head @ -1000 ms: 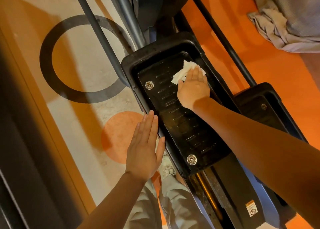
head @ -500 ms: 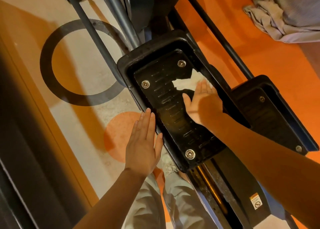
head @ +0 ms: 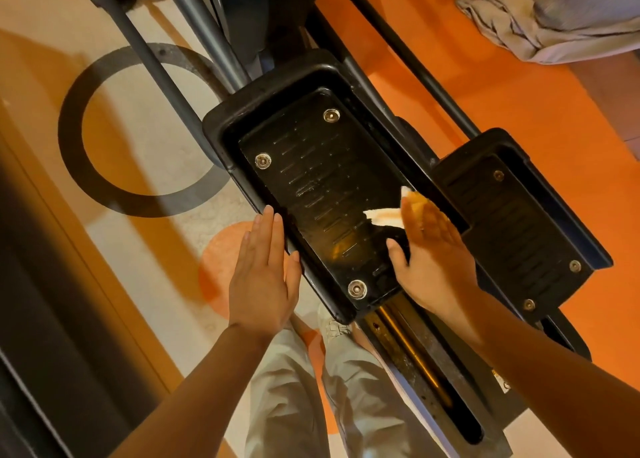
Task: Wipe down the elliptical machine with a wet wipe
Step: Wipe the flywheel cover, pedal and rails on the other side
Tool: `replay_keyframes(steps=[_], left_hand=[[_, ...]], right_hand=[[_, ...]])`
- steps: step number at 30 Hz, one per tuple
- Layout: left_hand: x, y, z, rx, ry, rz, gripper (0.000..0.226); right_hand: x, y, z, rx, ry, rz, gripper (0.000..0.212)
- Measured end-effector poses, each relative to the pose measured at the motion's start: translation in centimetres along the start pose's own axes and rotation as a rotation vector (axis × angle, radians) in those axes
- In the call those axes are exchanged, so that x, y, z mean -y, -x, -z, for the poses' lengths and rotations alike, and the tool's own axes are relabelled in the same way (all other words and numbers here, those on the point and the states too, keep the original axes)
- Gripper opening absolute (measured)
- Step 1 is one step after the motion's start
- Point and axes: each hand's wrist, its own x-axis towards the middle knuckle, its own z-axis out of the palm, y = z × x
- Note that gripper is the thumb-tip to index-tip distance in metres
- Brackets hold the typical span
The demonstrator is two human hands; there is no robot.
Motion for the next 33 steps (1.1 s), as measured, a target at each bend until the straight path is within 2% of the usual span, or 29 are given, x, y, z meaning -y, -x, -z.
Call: replay_keyframes(steps=[5, 9, 13, 18, 20, 23, 28, 29, 31, 33], left_hand=[[0.0, 0.0, -0.1, -0.003, -0.004, -0.010, 0.059], [0.1, 0.1, -0.4, 0.012, -0.009, 0.012, 0.058], [0.1, 0.0, -0.5, 0.016, -0.032, 0.006, 0.059], [-0.1, 0.0, -0.3, 0.013, -0.055, 0.007, 0.059], [-0.1, 0.0, -0.2, 0.016, -0.059, 0.011, 0.059], [-0.3, 0.1, -0.2, 0.024, -0.061, 0.019, 0.060], [-0.2, 0.0, -0.2, 0.021, -0.060, 0.013, 0.060], [-0.1, 0.0, -0.3, 0.020, -0.065, 0.011, 0.059], [0.0, 0.0, -0.3, 0.019, -0.076, 0.007, 0.059], [0.1, 0.0, -0.4, 0.022, -0.080, -0.002, 0.058]], right_hand=[[3.0, -3.8, 0.6, 0.044, 0.029, -0.077, 0.069], [4.4, -7.1, 0.1, 0.111, 0.054, -0.030, 0.073], [3.4, -7.7, -1.1, 0.048, 0.121, 0.033, 0.060], [-0.3, -3.4, -4.2, -0.224, 0.073, 0.071, 0.056], [-1.9, -1.1, -4.6, -0.247, 0.085, 0.055, 0.046], [-3.3, 1.3, -4.7, -0.218, 0.110, 0.055, 0.054], [-3.3, -1.4, -4.6, -0.262, 0.369, 0.191, 0.051], [-2.8, -2.5, -3.8, -0.239, 0.396, 0.217, 0.055], [-1.8, -4.9, -1.2, -0.081, 0.488, 0.278, 0.059], [-1.1, -7.0, 1.2, -0.058, 0.822, 0.343, 0.058]])
